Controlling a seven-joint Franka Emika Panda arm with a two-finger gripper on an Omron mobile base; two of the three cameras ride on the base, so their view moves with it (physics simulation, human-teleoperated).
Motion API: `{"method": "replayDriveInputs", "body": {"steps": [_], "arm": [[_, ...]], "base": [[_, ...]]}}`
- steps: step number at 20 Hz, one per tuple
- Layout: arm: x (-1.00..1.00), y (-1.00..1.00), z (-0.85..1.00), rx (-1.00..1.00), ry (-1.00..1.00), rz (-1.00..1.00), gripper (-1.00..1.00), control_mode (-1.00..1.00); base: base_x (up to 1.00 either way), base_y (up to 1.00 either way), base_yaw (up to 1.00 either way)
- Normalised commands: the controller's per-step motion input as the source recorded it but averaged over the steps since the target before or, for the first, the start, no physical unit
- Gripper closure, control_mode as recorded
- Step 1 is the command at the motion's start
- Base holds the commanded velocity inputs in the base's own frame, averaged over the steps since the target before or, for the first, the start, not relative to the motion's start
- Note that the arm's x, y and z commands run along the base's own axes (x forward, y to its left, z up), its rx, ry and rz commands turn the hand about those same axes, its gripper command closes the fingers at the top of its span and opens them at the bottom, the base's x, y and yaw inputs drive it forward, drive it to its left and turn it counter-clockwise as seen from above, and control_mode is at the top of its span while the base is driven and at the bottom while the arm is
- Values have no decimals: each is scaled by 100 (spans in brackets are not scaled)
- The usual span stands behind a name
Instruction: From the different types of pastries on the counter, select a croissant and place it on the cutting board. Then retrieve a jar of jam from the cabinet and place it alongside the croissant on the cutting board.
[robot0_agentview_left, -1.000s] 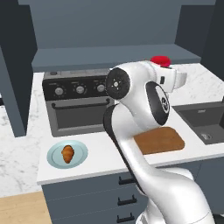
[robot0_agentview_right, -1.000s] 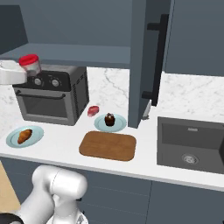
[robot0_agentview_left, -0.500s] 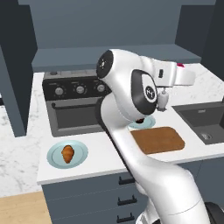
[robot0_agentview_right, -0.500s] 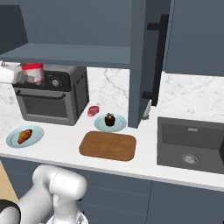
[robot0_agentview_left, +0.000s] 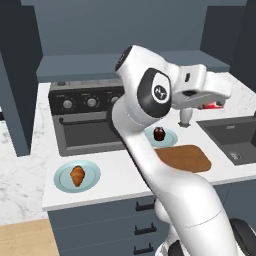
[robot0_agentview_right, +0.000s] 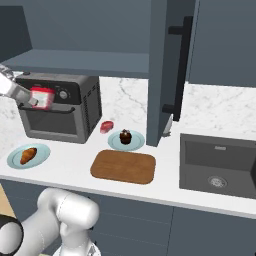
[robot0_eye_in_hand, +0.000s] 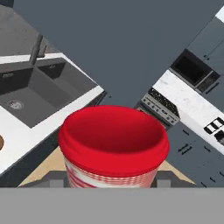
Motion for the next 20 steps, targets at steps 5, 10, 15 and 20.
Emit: {"method": "replayDriveInputs", "body": {"steps": [5,10,15,20], "arm": [[0,-2,-77,0,-3,-11,100,-100],[0,-7,-66,0,-17,-4,100,-100],[0,-1,-47,0,-33,-1,100,-100],[1,0,-17,0,-16,0,100,-100]], "base": [[0,0,0],[0,0,0],[0,0,0],[0,0,0]]}}
